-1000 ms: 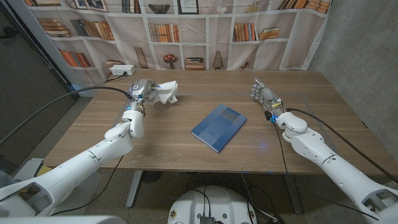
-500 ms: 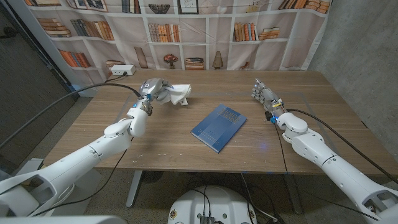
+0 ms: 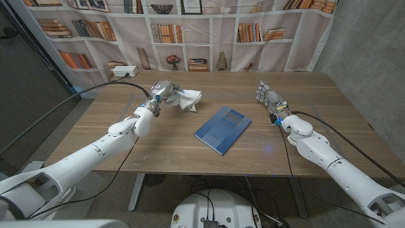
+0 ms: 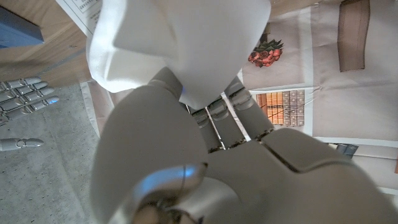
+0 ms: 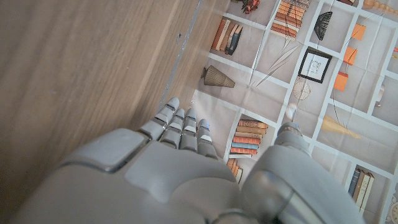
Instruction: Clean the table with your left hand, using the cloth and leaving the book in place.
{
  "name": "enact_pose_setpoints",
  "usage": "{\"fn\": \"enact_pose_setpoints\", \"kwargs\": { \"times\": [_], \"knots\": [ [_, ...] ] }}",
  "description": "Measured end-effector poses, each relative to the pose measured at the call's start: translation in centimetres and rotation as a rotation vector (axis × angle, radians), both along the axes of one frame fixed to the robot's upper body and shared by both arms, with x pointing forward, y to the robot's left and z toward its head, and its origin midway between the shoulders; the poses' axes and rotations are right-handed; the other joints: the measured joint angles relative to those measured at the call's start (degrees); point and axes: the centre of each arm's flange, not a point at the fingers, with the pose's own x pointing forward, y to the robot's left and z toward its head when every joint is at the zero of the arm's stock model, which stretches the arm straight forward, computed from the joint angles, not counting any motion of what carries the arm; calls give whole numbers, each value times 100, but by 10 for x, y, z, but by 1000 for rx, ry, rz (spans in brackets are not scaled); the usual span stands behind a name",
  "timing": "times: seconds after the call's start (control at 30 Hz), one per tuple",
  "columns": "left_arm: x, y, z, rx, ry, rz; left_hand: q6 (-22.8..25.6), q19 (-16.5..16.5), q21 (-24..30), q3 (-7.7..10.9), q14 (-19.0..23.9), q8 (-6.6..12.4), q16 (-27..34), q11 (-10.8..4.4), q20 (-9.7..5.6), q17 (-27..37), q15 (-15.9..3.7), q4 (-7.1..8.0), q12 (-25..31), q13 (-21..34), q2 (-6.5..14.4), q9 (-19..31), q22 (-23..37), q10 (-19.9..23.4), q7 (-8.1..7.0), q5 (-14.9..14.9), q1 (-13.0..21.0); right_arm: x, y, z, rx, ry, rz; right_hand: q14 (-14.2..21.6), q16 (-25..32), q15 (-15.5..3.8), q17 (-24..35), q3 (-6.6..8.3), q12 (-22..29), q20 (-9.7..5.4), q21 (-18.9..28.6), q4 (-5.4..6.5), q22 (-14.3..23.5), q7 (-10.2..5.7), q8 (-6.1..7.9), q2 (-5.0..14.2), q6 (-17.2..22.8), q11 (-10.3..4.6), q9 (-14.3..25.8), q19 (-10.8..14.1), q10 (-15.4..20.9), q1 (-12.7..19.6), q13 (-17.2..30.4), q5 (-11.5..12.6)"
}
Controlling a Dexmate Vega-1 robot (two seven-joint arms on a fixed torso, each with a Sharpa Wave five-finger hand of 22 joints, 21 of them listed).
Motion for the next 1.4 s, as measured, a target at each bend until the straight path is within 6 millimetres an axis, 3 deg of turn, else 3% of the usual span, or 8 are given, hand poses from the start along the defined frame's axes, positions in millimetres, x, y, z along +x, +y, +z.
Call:
{"fn": "enact_pose_setpoints", "kwargs": {
  "times": [0.77,1.4],
  "knots": [
    [33,-33,-39,-20,19,-48,11,-30,-44,25,1,21,0,-30,32,-1,0,-26,-45,79,-1,-34,-1,31,-29,0,-28,-8,-9,0,-1,-3,-23,3,0,-3,0,-16,0,21,-49,-16,0,1,0,0,63,31,0,64,32,0,0,0],
    [36,-42,-56,25,100,-4,44,-62,-46,71,1,42,0,21,64,-4,0,-24,-68,105,-2,-62,-5,80,4,-1,-28,-9,-10,1,-9,2,-23,7,0,0,0,-16,0,21,-83,-15,0,1,0,23,62,10,0,63,54,23,0,0]
  ]
}}
